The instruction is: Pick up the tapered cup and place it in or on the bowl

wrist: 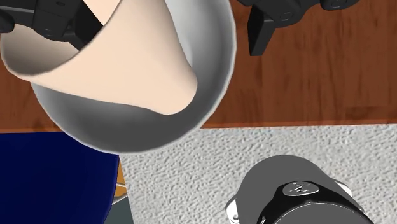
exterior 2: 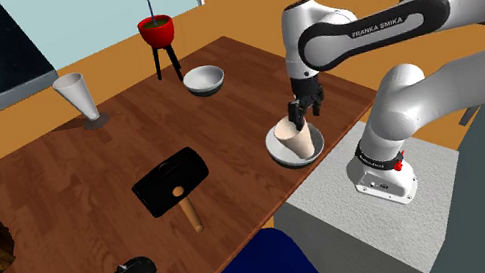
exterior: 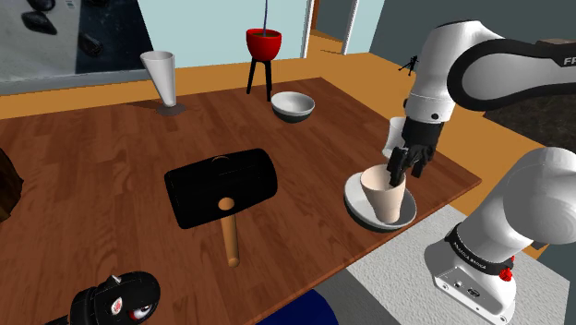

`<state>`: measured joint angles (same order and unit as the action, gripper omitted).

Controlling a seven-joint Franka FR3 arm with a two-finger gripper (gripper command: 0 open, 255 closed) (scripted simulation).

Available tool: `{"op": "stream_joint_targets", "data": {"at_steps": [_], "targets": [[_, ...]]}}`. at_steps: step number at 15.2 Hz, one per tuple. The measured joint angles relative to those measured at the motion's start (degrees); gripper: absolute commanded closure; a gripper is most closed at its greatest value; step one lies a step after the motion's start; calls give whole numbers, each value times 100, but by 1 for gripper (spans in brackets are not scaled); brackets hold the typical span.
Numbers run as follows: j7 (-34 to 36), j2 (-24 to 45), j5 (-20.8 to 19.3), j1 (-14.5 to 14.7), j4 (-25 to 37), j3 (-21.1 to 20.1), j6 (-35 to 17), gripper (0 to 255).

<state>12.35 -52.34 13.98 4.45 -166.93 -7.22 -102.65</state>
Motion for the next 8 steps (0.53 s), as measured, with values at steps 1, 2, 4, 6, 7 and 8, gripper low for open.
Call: {"op": "stream_joint_targets", "data": {"at_steps": [1, 2, 4, 6, 7, 8], "targets": [[-94, 268, -70, 15, 237, 0, 81, 0], [-247, 750, -183, 34, 589, 8, 225, 0], [-559, 1865, -429, 125, 1507, -36, 668, 0], [-756, 2497, -578, 171, 1977, -70, 906, 0], [-796, 2595, -603, 179, 2007, -76, 908, 0], [-818, 2647, -611, 186, 1989, -83, 874, 0]]}}
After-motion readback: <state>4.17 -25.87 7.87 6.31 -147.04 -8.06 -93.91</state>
